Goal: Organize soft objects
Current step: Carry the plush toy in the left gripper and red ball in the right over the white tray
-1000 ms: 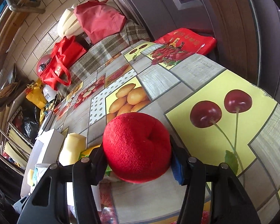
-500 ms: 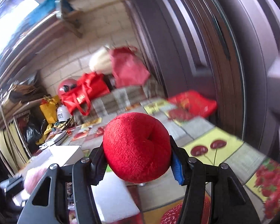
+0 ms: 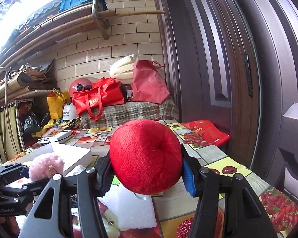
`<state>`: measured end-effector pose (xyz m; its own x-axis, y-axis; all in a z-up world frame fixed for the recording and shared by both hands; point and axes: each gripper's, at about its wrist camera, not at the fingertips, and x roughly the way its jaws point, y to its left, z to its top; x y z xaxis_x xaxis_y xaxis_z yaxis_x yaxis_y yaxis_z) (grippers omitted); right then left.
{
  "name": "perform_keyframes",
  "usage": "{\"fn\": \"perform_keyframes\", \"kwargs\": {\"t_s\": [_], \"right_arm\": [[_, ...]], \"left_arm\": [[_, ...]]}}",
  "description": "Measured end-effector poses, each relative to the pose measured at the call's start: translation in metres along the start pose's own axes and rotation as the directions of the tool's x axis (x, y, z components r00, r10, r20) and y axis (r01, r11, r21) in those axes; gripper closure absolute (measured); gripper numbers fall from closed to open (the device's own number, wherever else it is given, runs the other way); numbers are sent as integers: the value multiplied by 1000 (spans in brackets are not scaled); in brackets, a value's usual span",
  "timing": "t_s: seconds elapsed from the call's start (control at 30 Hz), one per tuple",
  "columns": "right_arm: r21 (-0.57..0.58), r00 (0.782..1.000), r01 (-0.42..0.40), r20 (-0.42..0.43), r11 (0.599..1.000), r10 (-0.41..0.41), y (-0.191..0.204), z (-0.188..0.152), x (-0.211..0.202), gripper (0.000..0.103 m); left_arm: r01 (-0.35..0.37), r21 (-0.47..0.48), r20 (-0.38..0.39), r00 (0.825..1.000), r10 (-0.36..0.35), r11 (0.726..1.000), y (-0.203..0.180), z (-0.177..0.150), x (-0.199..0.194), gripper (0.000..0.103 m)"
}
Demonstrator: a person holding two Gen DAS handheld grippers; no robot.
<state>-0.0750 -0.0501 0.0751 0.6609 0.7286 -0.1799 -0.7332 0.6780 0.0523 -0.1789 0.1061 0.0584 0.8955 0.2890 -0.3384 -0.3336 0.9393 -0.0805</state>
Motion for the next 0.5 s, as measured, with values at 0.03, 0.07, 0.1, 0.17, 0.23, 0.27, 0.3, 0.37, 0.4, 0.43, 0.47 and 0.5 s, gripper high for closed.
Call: {"fn": "perform_keyframes", "kwargs": {"t_s": [0.03, 0.07, 0.1, 0.17, 0.23, 0.27, 0.3, 0.37, 0.4, 0.43, 0.47, 0.5], "right_arm": [[-3, 1000, -1, 0, 1000, 1, 1, 0, -2, 45], [-6, 1000, -3, 0, 1000, 3, 3, 0, -1, 45], [-10, 1000, -5, 1, 1000, 5, 5, -1, -4, 45], [-20, 1000, -9, 3, 1000, 9, 7, -3, -6, 45], [-28, 1000, -12, 4, 1000, 12, 8, -4, -7, 45], [-28, 1000, -14, 4, 1000, 14, 9, -4, -7, 45], [-27, 1000, -16, 4, 1000, 16, 9, -4, -8, 45], [-27, 1000, -18, 2, 999, 18, 9, -4, -7, 45], [-28, 1000, -19, 2, 999, 19, 9, -4, -7, 45], [-28, 1000, -21, 1, 999, 21, 10, -4, -7, 45], [-28, 1000, -22, 0, 999, 22, 10, -5, -7, 45], [-26, 1000, -26, -1, 999, 26, 10, -5, -7, 44]], "left_arm": [[-7, -2, 4, 1000, 7, 1000, 2, -1, -3, 49], [-15, -4, 9, 1000, 15, 1000, 4, -1, -6, 49], [-27, -6, 16, 1000, 27, 1000, 7, -2, -10, 49], [-52, -11, 29, 998, 53, 999, 13, -3, -18, 49], [-79, -26, 45, 996, 80, 997, 21, -5, -26, 49], [-88, -35, 53, 995, 90, 996, 25, -5, -30, 49], [-98, -46, 60, 993, 101, 994, 29, -6, -33, 49], [-111, -64, 67, 991, 115, 992, 35, -8, -38, 49], [-117, -73, 67, 990, 122, 990, 39, -9, -40, 49], [-122, -78, 67, 990, 127, 990, 41, -9, -42, 49], [-125, -83, 67, 989, 131, 989, 43, -9, -43, 49], [-127, -88, 68, 989, 133, 988, 44, -9, -43, 49]]}}
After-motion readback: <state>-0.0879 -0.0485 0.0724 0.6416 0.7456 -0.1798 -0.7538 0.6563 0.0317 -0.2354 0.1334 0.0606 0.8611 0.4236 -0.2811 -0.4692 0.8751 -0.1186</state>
